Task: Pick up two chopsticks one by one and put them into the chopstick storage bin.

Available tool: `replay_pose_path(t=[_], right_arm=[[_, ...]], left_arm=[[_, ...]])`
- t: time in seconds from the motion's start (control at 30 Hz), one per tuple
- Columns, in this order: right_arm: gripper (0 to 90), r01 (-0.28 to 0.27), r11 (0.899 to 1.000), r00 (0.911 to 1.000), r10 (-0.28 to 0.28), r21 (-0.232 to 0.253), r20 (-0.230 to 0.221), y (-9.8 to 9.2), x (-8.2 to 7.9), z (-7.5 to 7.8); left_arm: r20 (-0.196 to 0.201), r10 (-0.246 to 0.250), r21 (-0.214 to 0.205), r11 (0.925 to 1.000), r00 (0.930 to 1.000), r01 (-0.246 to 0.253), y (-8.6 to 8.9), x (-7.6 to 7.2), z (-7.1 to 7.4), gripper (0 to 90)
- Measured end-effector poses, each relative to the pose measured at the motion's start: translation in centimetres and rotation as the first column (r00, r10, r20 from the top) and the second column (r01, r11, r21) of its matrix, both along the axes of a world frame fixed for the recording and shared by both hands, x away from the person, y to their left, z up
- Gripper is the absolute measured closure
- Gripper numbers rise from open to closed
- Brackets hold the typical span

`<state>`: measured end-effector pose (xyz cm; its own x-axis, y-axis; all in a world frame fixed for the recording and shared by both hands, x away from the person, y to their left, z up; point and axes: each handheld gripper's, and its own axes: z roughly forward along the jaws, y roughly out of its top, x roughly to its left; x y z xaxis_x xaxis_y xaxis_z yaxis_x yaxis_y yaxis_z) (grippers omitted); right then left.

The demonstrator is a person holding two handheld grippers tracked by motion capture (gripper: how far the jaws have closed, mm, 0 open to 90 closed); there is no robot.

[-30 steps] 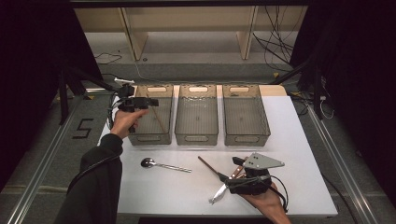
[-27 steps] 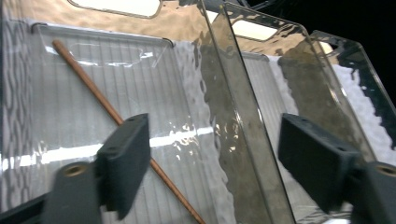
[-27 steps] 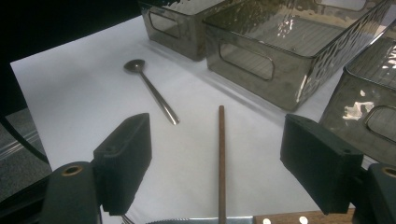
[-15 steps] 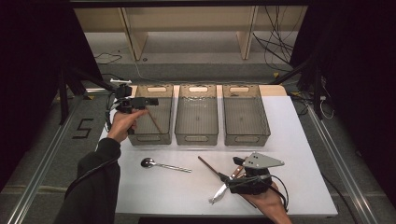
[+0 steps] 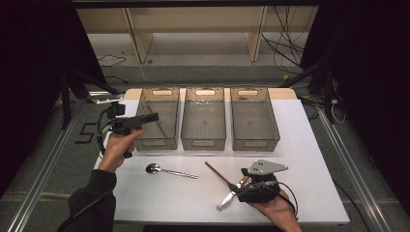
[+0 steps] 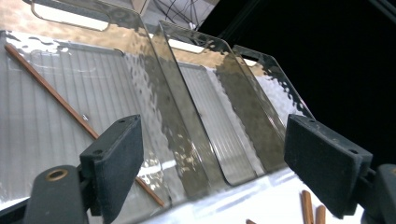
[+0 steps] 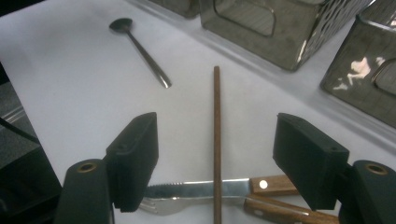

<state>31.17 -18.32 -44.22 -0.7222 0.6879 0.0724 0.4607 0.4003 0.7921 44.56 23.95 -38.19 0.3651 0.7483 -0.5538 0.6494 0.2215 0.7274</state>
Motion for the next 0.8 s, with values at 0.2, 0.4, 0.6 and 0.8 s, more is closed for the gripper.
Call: replay_pose_path(t=[0.2,0.4,0.6,0.8], right_arm=[[35.9,0.005,1.0,0.9995,-0.005,-0.009,-0.031,-0.2,-0.4,-0.6],[38.2,0.021,1.0,0.9983,-0.022,-0.021,-0.054,-0.7,-0.8,-1.3],[40.9,0.024,0.999,0.9973,-0.026,-0.033,-0.068,-0.9,-0.9,-1.7],[42.6,0.02,0.999,0.9962,-0.024,-0.05,-0.084,-0.9,-1.2,-2.1]], left_arm=[[0.024,-0.013,-0.023,0.9996,0.9996,0.014,-0.3,-2.8,-1.4,19.8],[0.033,-0.016,-0.029,0.9994,0.9993,0.017,-0.2,-4.2,-2.7,19.8],[0.039,-0.025,-0.021,0.9994,0.9989,0.026,-0.3,-5.1,-3.4,19.7],[0.024,-0.051,-0.021,0.9985,0.9984,0.051,-1.4,-5.8,-4.5,19.2]])
